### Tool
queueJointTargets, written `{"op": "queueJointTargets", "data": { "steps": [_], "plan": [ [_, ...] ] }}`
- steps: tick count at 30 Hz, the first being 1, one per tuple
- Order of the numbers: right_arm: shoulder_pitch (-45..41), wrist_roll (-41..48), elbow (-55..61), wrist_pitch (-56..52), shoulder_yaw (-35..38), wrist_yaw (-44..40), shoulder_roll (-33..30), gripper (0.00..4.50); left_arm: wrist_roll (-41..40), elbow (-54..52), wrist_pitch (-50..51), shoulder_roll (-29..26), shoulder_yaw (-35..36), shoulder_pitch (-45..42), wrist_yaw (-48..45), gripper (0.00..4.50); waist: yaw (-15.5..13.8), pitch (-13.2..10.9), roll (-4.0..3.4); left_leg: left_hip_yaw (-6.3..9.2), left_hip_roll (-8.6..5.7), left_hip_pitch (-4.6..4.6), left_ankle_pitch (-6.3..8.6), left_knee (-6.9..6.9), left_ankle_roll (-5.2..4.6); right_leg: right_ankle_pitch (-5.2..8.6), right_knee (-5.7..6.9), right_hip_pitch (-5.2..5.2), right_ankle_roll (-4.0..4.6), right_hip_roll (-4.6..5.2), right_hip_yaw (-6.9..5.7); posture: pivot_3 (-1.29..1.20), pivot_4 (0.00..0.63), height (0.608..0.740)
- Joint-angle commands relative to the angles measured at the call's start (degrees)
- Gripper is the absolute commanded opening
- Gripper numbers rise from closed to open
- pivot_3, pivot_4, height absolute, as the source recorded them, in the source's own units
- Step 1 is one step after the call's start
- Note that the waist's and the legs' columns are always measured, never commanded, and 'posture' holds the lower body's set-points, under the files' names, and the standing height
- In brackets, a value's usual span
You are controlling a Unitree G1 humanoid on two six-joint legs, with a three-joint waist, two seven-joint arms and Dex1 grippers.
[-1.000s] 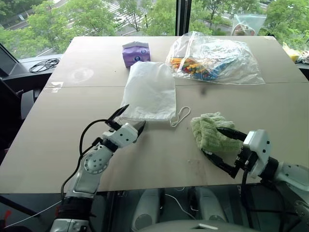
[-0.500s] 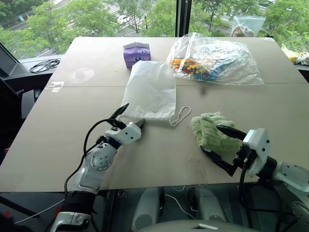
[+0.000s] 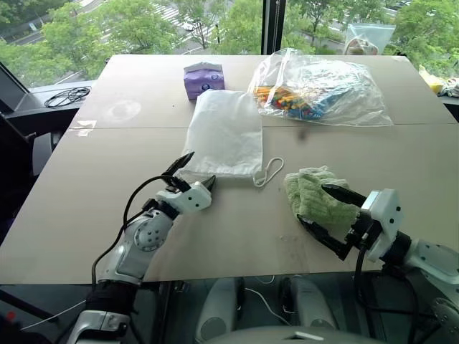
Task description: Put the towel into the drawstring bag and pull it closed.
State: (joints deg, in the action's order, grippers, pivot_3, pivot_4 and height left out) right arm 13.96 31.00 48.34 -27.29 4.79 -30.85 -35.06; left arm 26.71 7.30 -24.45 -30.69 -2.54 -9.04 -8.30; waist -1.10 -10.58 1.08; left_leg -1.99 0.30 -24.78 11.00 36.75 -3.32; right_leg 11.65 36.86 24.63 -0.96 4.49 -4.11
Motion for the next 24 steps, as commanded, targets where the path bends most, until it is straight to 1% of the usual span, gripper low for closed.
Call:
{"op": "queueJointTargets", "data": {
  "steps": [1,7,11,12,13,14,15,16,17,19,20,21,22,24],
  "plan": [
    [-0.5,0.6,2.0,0.3,0.2,0.5,0.5,4.5,-1.2,0.0,1.8,0.5,0.0,-3.3,-0.2,4.43,0.0,0.0,0.0,-0.01,0.0,0.0,0.0,0.0,0.0,0.0,0.0,0.0,0.0,0.0,0.0,0.0,0.15,0.74],
    [-1.4,-0.2,1.8,0.4,-0.9,1.2,1.4,4.5,-0.6,4.9,5.0,0.3,-2.1,-8.6,-3.7,4.43,0.0,0.0,0.01,-0.01,0.0,0.0,-0.01,0.01,-0.01,-0.01,0.0,0.0,-0.01,0.0,-0.09,0.0,0.15,0.74],
    [-1.6,-0.5,1.5,1.0,-0.3,1.4,1.6,4.5,-0.6,6.2,5.0,0.0,-2.8,-11.7,-4.0,4.43,0.0,0.0,0.02,-0.02,0.0,-0.02,-0.03,0.01,-0.05,-0.03,0.0,0.0,-0.04,-0.01,-0.11,0.0,0.15,0.74],
    [-1.7,-0.6,1.5,1.2,-0.2,1.5,1.8,4.5,-0.7,6.3,4.8,0.0,-3.0,-12.4,-4.2,3.92,0.0,0.0,0.02,-0.03,0.0,-0.03,-0.04,0.01,-0.06,-0.04,0.0,0.0,-0.05,-0.01,-0.12,0.0,0.15,0.74],
    [-1.8,-0.8,1.5,1.4,-0.2,1.6,2.0,4.5,-0.8,6.3,4.5,0.0,-3.2,-12.9,-4.5,3.57,0.0,0.0,0.02,-0.03,0.0,-0.03,-0.03,0.01,-0.06,-0.05,0.0,0.0,-0.06,-0.01,-0.12,0.0,0.15,0.74],
    [-2.0,-1.0,1.4,1.7,-0.3,1.8,2.3,4.5,-0.9,6.3,4.4,-0.1,-3.3,-13.4,-4.8,3.12,0.0,0.0,0.02,-0.03,0.0,-0.02,-0.03,0.01,-0.05,-0.05,0.0,-0.01,-0.05,-0.01,-0.12,0.0,0.15,0.74],
    [-2.0,-1.0,1.4,2.0,-0.3,1.9,2.6,4.5,-0.9,6.1,4.4,-0.1,-3.5,-13.8,-5.2,2.55,0.0,0.0,0.02,-0.03,0.0,-0.03,-0.03,0.02,-0.05,-0.04,0.0,-0.01,-0.05,-0.01,-0.12,0.0,0.15,0.74],
    [-2.0,-1.0,1.3,2.1,-0.2,2.1,3.0,4.5,-1.0,5.9,4.4,-0.2,-3.6,-14.2,-5.6,2.12,0.0,0.0,0.03,-0.03,0.0,-0.02,-0.02,0.02,-0.04,-0.04,0.0,-0.01,-0.05,-0.01,-0.12,0.0,0.15,0.74],
    [-2.1,-0.9,1.2,2.2,0.0,2.2,3.2,4.5,-1.1,5.5,4.5,-0.3,-3.7,-14.5,-6.2,1.53,0.0,0.0,0.03,-0.03,0.0,-0.02,-0.02,0.02,-0.04,-0.04,0.0,-0.01,-0.05,-0.01,-0.12,0.0,0.15,0.74],
    [-2.2,-0.8,0.9,2.4,0.5,2.1,3.4,4.5,-1.1,4.9,5.1,-0.7,-4.3,-14.8,-7.8,1.13,0.0,0.0,0.03,-0.04,0.0,-0.02,-0.03,0.02,-0.06,-0.05,0.0,-0.01,-0.05,-0.01,-0.11,0.0,0.15,0.74],
    [-2.3,-0.7,0.8,2.5,0.9,2.0,3.4,4.5,-1.2,4.3,5.6,-0.8,-4.5,-14.9,-8.7,0.55,0.0,0.0,0.03,-0.04,0.0,-0.02,-0.04,0.03,-0.06,-0.06,0.0,-0.01,-0.05,-0.01,-0.1,0.0,0.15,0.74],
    [-2.4,-0.5,0.7,2.7,1.4,1.9,3.4,4.5,-1.7,3.5,6.2,-0.9,-4.5,-15.0,-9.6,0.35,0.0,0.0,0.03,-0.04,0.0,-0.02,-0.04,0.03,-0.06,-0.06,0.0,-0.01,-0.04,-0.01,-0.1,0.0,0.15,0.74],
    [-2.4,-0.1,0.6,2.8,2.0,2.1,3.6,4.5,-2.6,2.4,7.4,-0.7,-4.3,-15.1,-10.9,0.06,0.0,0.0,0.03,-0.05,0.0,-0.02,-0.04,0.03,-0.07,-0.07,0.0,-0.01,-0.02,-0.01,-0.1,0.0,0.15,0.74],
    [-2.0,0.5,0.5,2.8,3.4,1.9,3.5,4.5,-4.7,0.3,10.3,-0.1,-3.3,-15.7,-12.7,0.06,0.0,0.0,0.03,-0.05,0.0,-0.02,-0.04,0.03,-0.06,-0.08,0.0,-0.01,0.0,-0.01,-0.11,0.0,0.15,0.74]
  ]
}}
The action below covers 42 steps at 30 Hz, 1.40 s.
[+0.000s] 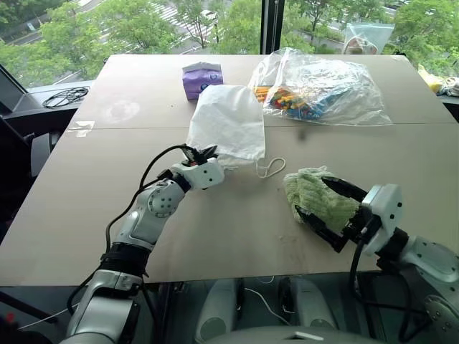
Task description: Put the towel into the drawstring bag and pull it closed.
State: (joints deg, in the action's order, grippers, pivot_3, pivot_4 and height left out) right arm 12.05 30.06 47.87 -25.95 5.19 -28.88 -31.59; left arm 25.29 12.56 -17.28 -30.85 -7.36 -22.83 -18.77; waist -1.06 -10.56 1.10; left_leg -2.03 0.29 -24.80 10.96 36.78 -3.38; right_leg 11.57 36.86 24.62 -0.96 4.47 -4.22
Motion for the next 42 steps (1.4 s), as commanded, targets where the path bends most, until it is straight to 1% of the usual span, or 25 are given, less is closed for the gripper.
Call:
{"op": "queueJointTargets", "data": {
  "steps": [1,4,6,8,11,13,15,17,20,23,25,27,30,34,35,37,38,39,42],
  "plan": [
    [0.0,2.0,0.3,0.9,4.5,0.0,-0.2,4.5,-4.2,-6.4,5.5,0.3,1.9,-2.4,-3.4,0.06,-0.1,0.0,0.0,0.0,0.0,0.0,0.0,0.0,0.0,0.0,0.0,0.0,0.01,0.0,0.0,0.0,0.15,0.74],
    [-0.6,3.8,-2.3,-2.0,8.2,0.9,-1.0,4.5,-3.9,-10.2,10.3,0.1,1.6,-3.6,-5.4,0.06,-0.1,0.0,0.0,0.01,0.0,-0.02,0.0,0.07,0.0,-0.01,0.0,-0.02,0.01,0.0,-0.01,0.0,0.15,0.74],
    [-1.5,5.0,-5.6,-7.7,10.3,2.1,-3.3,4.5,-4.0,-14.3,16.9,1.1,2.6,-4.2,-6.1,0.06,-0.1,0.0,0.0,-0.02,0.0,-0.01,0.01,0.11,0.01,-0.01,0.0,-0.06,0.0,0.0,0.02,0.0,0.15,0.74],
    [-2.1,5.5,-7.1,-10.7,10.9,2.4,-4.7,4.5,-5.2,-17.4,22.6,2.5,3.5,-4.3,-6.6,0.06,-0.1,0.0,0.01,-0.06,0.0,0.0,0.0,0.14,-0.01,-0.03,0.0,-0.06,-0.01,0.0,0.06,0.0,0.15,0.74],
    [-5.1,7.7,-9.7,-13.5,10.9,5.4,-2.2,4.5,-9.8,-24.1,39.8,7.7,7.9,-4.6,-6.7,0.06,0.1,0.0,0.01,-0.05,0.02,0.01,-0.04,0.13,-0.07,-0.07,0.0,-0.06,0.05,-0.06,0.06,0.0,0.15,0.74],
    [-7.6,7.9,-11.6,-14.1,9.1,6.6,0.0,4.5,-11.4,-29.6,54.1,10.3,11.6,-5.7,-6.3,0.06,0.4,0.0,0.05,-0.03,0.08,0.01,-0.12,0.13,-0.21,-0.08,0.01,-0.05,0.05,-0.19,0.08,0.0,0.15,0.74],
    [-9.9,6.8,-12.6,-15.0,6.4,7.6,1.5,4.5,-8.2,-34.1,67.1,8.9,11.9,-7.2,-5.9,0.06,0.4,0.0,0.06,-0.02,0.15,0.0,-0.12,0.2,-0.21,-0.19,0.01,-0.05,-0.13,-0.41,0.14,0.0,0.15,0.74],
    [-12.0,2.4,-13.2,-17.2,2.1,10.3,1.0,4.5,-5.5,-38.1,80.3,8.5,11.9,-10.2,-3.7,0.06,0.4,0.0,0.06,0.02,0.17,0.01,-0.12,0.2,-0.21,-0.22,0.03,-0.04,-0.17,-0.62,0.13,0.0,0.15,0.74],
    [-12.5,0.1,-12.9,-17.8,-1.1,10.4,0.7,4.5,-4.4,-42.0,93.5,8.2,10.0,-13.3,-1.4,0.06,0.1,0.0,0.06,0.07,0.17,-0.03,-0.13,0.24,-0.21,-0.17,0.05,-0.04,-0.08,-0.79,0.16,0.0,0.15,0.74],
    [-12.2,-5.0,-13.7,-17.2,-5.5,10.0,-1.9,4.5,-5.2,-44.9,106.3,11.6,9.2,-16.9,1.3,0.06,-0.1,0.0,0.07,0.08,0.06,-0.07,-0.13,0.29,-0.21,-0.1,0.04,-0.08,0.02,-0.74,0.29,0.0,0.15,0.74],
    [-12.5,-8.6,-15.0,-17.1,-7.7,10.7,-3.4,4.5,-5.4,-45.4,109.5,13.4,8.8,-17.8,2.7,0.06,0.0,0.0,0.1,0.08,0.0,-0.14,-0.12,0.39,-0.22,-0.13,-0.01,-0.11,-0.04,-0.69,0.29,0.0,0.15,0.74],
    [-14.2,-12.3,-16.5,-21.5,-9.2,14.2,-4.1,4.5,-6.3,-45.4,109.8,14.8,8.9,-17.8,2.9,0.06,0.2,0.0,0.12,0.05,-0.02,-0.12,-0.11,0.42,-0.24,-0.17,-0.06,-0.14,-0.11,-0.67,0.31,0.0,0.15,0.74],
    [-15.7,-20.0,-18.5,-18.1,-12.5,16.1,-6.0,4.5,-8.0,-45.2,109.8,13.0,8.0,-16.6,3.5,0.06,0.2,0.0,0.14,0.07,0.04,-0.05,-0.11,0.42,-0.23,-0.18,-0.04,-0.14,-0.12,-0.47,0.39,0.0,0.15,0.74],
    [-15.8,-25.4,-19.5,-16.0,-15.1,17.3,-6.1,4.5,-10.2,-44.8,109.8,13.0,9.2,-16.3,3.8,0.06,0.2,0.0,0.15,0.24,0.08,0.0,0.01,0.41,0.01,-0.18,-0.02,-0.2,-0.1,-0.51,0.26,0.0,0.15,0.74],
    [-15.6,-23.8,-19.6,-18.4,-13.8,18.0,-3.4,4.5,-10.8,-44.8,109.7,12.8,9.1,-16.1,3.9,0.06,0.2,0.0,0.17,0.24,0.08,0.0,0.02,0.43,0.03,-0.18,-0.02,-0.22,-0.1,-0.49,0.26,0.0,0.15,0.74],
    [-15.9,-18.9,-19.7,-25.8,-8.5,20.1,4.2,4.5,-11.9,-44.8,109.4,12.6,9.0,-15.9,4.2,0.06,0.2,0.2,0.53,0.23,0.08,0.02,0.02,0.45,0.04,-0.18,-0.03,-0.26,-0.1,-0.47,0.27,0.0,0.15,0.74],
    [-16.7,-16.0,-20.1,-32.9,-4.2,21.0,8.9,4.5,-12.4,-44.9,109.3,12.7,9.2,-15.8,4.5,0.06,0.2,0.2,0.54,0.27,0.11,0.05,0.03,0.45,0.05,-0.18,-0.03,-0.3,-0.1,-0.47,0.25,0.0,0.15,0.74],
    [-17.5,-14.7,-20.6,-37.5,-1.0,21.9,12.2,4.5,-12.9,-44.9,109.2,12.8,9.5,-15.9,4.7,0.06,0.3,0.2,0.54,0.3,0.12,0.06,0.03,0.48,0.05,-0.18,-0.04,-0.33,-0.11,-0.46,0.24,0.0,0.15,0.74],
    [-19.6,-13.0,-22.3,-44.3,1.8,21.4,15.3,4.5,-14.2,-44.9,108.6,13.6,10.9,-15.9,4.9,0.06,0.3,0.3,0.53,0.29,0.15,0.08,0.03,0.49,0.07,-0.19,-0.04,-0.34,-0.11,-0.43,0.26,0.0,0.15,0.74]
  ]
}}
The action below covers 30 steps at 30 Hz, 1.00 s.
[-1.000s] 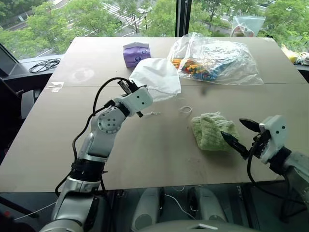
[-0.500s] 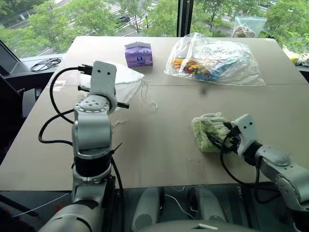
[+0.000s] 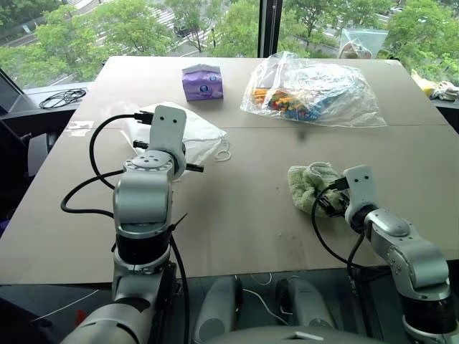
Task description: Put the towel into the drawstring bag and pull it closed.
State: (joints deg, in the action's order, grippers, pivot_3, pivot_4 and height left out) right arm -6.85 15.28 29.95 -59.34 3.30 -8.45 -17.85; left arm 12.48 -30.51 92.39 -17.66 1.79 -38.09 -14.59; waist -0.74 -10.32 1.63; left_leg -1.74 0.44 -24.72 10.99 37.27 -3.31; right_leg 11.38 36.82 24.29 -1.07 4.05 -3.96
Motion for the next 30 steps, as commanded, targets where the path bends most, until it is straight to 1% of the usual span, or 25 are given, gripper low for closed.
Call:
{"op": "queueJointTargets", "data": {
  "steps": [1,4,7,10,14,17,20,22,23,27,28,29,30],
  "plan": [
    [-1.5,2.4,-5.5,-12.8,3.8,0.5,2.0,4.5,-2.0,-1.9,-1.1,0.9,2.4,-0.8,0.8,0.06,0.0,0.0,0.02,0.0,0.0,0.01,0.0,0.0,0.0,0.0,-0.01,-0.01,0.0,0.02,-0.01,0.0,0.15,0.74],
    [-4.3,4.2,-7.9,-17.0,3.4,-0.9,3.2,4.5,-3.9,-2.6,-0.7,2.9,3.7,-1.4,0.8,0.06,0.0,0.2,0.12,0.01,0.0,0.03,0.01,-0.01,0.01,0.0,-0.02,0.0,0.0,0.05,-0.05,0.0,0.15,0.74],
    [-6.5,6.2,-8.1,-16.2,-2.2,-5.9,1.0,4.5,-7.0,-4.2,0.1,6.6,6.6,-2.4,-0.7,0.06,0.2,0.3,0.2,0.04,0.03,0.07,0.01,-0.02,0.02,0.0,-0.07,0.0,0.01,0.08,-0.12,0.0,0.15,0.74],
    [-7.5,5.7,-9.4,-13.2,-7.4,-9.4,-1.7,4.5,-10.5,-4.5,0.1,8.2,9.2,-2.3,-2.6,0.06,1.4,0.3,0.21,0.04,0.06,0.04,0.01,-0.06,0.02,0.0,-0.16,-0.02,0.01,0.12,-0.18,0.0,0.15,0.74],
    [-8.4,4.0,-13.7,-9.1,-11.8,-11.8,-3.2,4.5,-17.6,-5.7,-0.5,6.7,11.4,1.5,-8.6,0.06,2.3,0.5,0.33,0.04,0.17,0.28,0.12,-0.23,0.19,-0.01,-0.15,-0.01,0.03,0.1,-0.41,0.0,0.15,0.74],
    [-8.5,3.4,-15.3,-6.9,-13.1,-13.5,-3.8,4.5,-19.2,-4.4,0.1,5.6,13.3,2.9,-8.6,0.06,3.0,0.6,0.55,0.03,0.25,0.78,0.2,-0.63,0.34,-0.02,-0.13,-0.2,0.09,0.04,-0.54,0.0,0.15,0.74],
    [-9.1,4.0,-16.1,-5.5,-12.9,-15.6,-3.7,4.5,-21.1,-3.2,-0.1,5.2,15.4,2.3,-8.9,0.06,3.0,0.7,0.62,0.02,0.51,0.97,0.21,-0.78,0.35,-0.01,-0.13,-0.26,0.1,-0.13,-0.76,0.0,0.15,0.74],
    [-9.2,3.6,-16.8,-4.5,-13.1,-16.3,-3.8,3.99,-21.8,-2.6,-0.2,4.9,15.8,2.1,-8.6,0.0,3.0,0.7,0.62,0.03,0.72,0.99,0.21,-0.78,0.36,-0.01,-0.14,-0.25,0.11,-0.22,-0.95,0.0,0.15,0.74],
    [-9.3,3.4,-17.0,-4.0,-13.2,-16.5,-3.9,3.65,-22.1,-2.4,-0.2,4.7,15.8,1.9,-8.4,0.0,3.0,0.7,0.62,0.05,0.76,1.0,0.22,-0.78,0.36,-0.01,-0.14,-0.25,0.11,-0.24,-1.0,0.0,0.15,0.74],
    [-9.2,3.0,-17.4,-2.6,-12.9,-17.2,-3.6,1.91,-23.4,-1.3,0.0,4.7,16.2,0.9,-7.7,0.0,2.9,0.6,0.59,0.24,0.79,0.99,0.23,-0.78,0.38,0.0,-0.22,-0.24,0.11,-0.23,-1.15,0.0,0.15,0.74],
    [-9.0,3.0,-17.3,-2.3,-12.9,-17.3,-3.5,1.56,-23.6,-1.0,-0.1,4.7,16.2,0.8,-7.6,0.0,2.9,0.6,0.58,0.25,0.79,0.98,0.23,-0.78,0.39,0.0,-0.25,-0.24,0.11,-0.23,-1.17,0.0,0.15,0.74],
    [-8.9,2.9,-17.3,-2.1,-12.9,-17.4,-3.5,1.08,-23.7,-0.6,-0.2,4.7,16.3,0.6,-7.4,0.0,2.9,0.6,0.57,0.27,0.79,0.98,0.24,-0.78,0.4,0.0,-0.3,-0.24,0.11,-0.19,-1.2,0.0,0.15,0.74],
    [-8.8,3.0,-17.2,-1.9,-12.9,-17.5,-3.5,0.75,-23.9,-0.5,-0.3,4.7,16.3,0.6,-7.2,0.0,2.9,0.6,0.56,0.27,0.8,0.98,0.25,-0.79,0.42,0.0,-0.34,-0.24,0.11,-0.09,-1.3,0.0,0.15,0.74]
  ]
}}
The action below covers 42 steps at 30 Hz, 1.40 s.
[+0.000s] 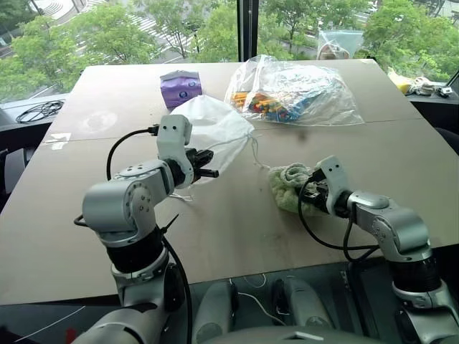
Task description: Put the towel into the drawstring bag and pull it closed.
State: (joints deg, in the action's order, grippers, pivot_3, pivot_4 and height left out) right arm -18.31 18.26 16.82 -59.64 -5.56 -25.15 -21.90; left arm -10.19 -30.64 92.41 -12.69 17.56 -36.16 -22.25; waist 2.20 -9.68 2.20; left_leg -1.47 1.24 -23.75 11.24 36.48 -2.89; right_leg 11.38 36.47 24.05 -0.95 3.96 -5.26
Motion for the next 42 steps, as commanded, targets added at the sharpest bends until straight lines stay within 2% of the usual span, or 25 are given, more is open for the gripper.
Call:
{"op": "queueJointTargets", "data": {
  "steps": [1,7,10,13,16,18,22,30,34,40,42],
  "plan": [
    [2.8,0.0,-3.9,-1.5,-4.0,-1.0,0.5,0.46,-1.5,-0.2,-0.5,-0.3,0.5,-1.4,0.6,0.0,0.0,0.0,-0.02,0.0,0.0,0.0,0.01,0.0,0.01,0.0,-0.06,0.0,0.0,0.1,-0.11,0.0,0.15,0.74],
    [3.5,3.5,-0.1,1.4,-1.6,-3.7,2.3,0.4,-3.3,0.8,0.0,-0.5,1.0,-1.8,0.6,0.0,0.0,0.0,-0.03,0.02,0.05,-0.07,0.06,-0.1,0.11,-0.01,-0.55,0.0,-0.01,0.18,-0.29,0.0,0.15,0.74],
    [2.3,12.4,4.3,-2.6,5.9,-5.2,6.6,0.4,-4.2,1.1,0.1,-1.4,1.1,-1.9,0.5,0.0,0.0,-0.1,-0.18,0.01,0.05,-0.08,0.17,-0.1,0.29,-0.02,-0.55,0.04,-0.01,0.18,-0.28,0.0,0.15,0.74],
    [1.4,20.5,8.5,-6.6,10.8,-8.0,6.4,0.4,-5.8,1.7,0.1,-2.1,1.3,-2.3,0.2,0.0,-0.7,-0.5,-0.7,-0.02,-0.01,-0.34,0.26,-0.11,0.45,-0.54,-0.54,0.28,0.34,0.12,-0.28,0.0,0.15,0.74],
    [0.6,27.3,11.4,-8.4,13.7,-9.6,5.4,0.4,-7.9,2.2,0.1,-3.6,0.5,-2.4,-0.6,0.0,-2.0,-0.6,-0.77,-0.03,-0.08,-1.11,0.15,-0.09,0.32,-0.55,-0.45,1.01,0.33,-0.18,-0.25,0.0,0.15,0.74],
    [-0.1,30.8,12.5,-8.8,14.8,-9.5,5.3,0.4,-9.0,2.5,0.1,-4.6,0.1,-2.5,-1.1,0.0,-2.5,-0.6,-0.77,-0.08,-0.13,-1.15,0.18,-0.08,0.36,-0.54,-0.49,1.02,0.3,-0.26,-0.21,0.0,0.15,0.74],
    [-3.8,35.5,11.8,-8.1,17.1,-4.6,9.0,0.4,-11.5,3.5,0.1,-5.7,1.0,-3.1,-2.2,0.0,-2.8,-0.6,-0.78,-0.24,-0.17,-1.14,0.22,-0.06,0.35,-0.48,-0.57,1.01,0.2,-0.24,-0.09,0.0,0.15,0.74],
    [-9.8,22.8,11.3,-4.1,4.0,4.5,7.4,0.4,-14.2,1.4,0.0,-6.1,-1.1,-4.1,-1.2,0.0,-2.9,-0.6,-0.8,-0.18,-0.16,-1.09,0.21,0.14,0.33,-0.49,-0.44,1.0,0.23,-0.34,-0.09,0.0,0.15,0.74],
    [-9.9,13.6,10.2,-2.4,-3.3,6.6,1.0,0.4,-15.1,0.0,0.1,-5.3,-1.6,-4.2,-0.5,0.0,-3.1,-0.6,-0.79,-0.18,-0.22,-1.13,0.21,0.21,0.34,-0.49,-0.4,0.97,0.23,-0.32,0.04,0.0,0.15,0.74],
    [-14.3,12.0,10.5,-8.1,0.2,11.7,2.2,0.4,-15.9,-0.3,0.1,-4.9,-1.8,-4.0,0.8,0.0,-2.8,-0.6,-0.79,-0.36,-0.22,-1.12,0.21,0.21,0.34,-0.5,-0.37,1.01,0.22,-0.34,0.27,0.0,0.15,0.74],
    [-16.4,15.5,11.7,-10.2,3.4,12.3,6.6,0.4,-16.0,-0.8,0.1,-4.4,-3.1,-3.6,1.5,0.0,-2.8,-0.6,-0.79,-0.38,-0.2,-1.06,0.21,0.23,0.34,-0.5,-0.21,1.06,0.22,-0.37,0.32,0.0,0.15,0.74]
  ]
}}
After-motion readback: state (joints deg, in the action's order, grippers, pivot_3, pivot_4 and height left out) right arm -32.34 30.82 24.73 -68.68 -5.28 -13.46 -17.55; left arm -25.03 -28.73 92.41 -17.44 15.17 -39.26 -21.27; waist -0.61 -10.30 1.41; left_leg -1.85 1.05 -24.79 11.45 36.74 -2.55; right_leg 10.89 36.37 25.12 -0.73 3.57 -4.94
